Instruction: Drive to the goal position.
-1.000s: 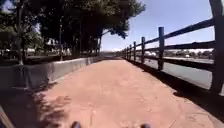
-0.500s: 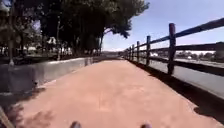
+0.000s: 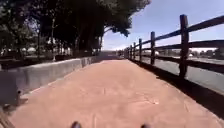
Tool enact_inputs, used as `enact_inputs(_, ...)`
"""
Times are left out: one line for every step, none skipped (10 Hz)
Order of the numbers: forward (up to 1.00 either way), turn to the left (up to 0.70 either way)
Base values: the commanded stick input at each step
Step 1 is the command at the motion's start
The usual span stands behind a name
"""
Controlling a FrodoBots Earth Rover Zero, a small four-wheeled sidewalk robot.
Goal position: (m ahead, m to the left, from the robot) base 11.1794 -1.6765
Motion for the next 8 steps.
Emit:
enact_inputs(1.0, 0.0)
enact_inputs(1.0, 0.0)
enact_inputs(1.0, 0.0)
enact_inputs(1.0, 0.0)
enact_inputs(1.0, 0.0)
enact_inputs(1.0, 0.0)
enact_inputs(1.0, 0.0)
enact_inputs(1.0, 0.0)
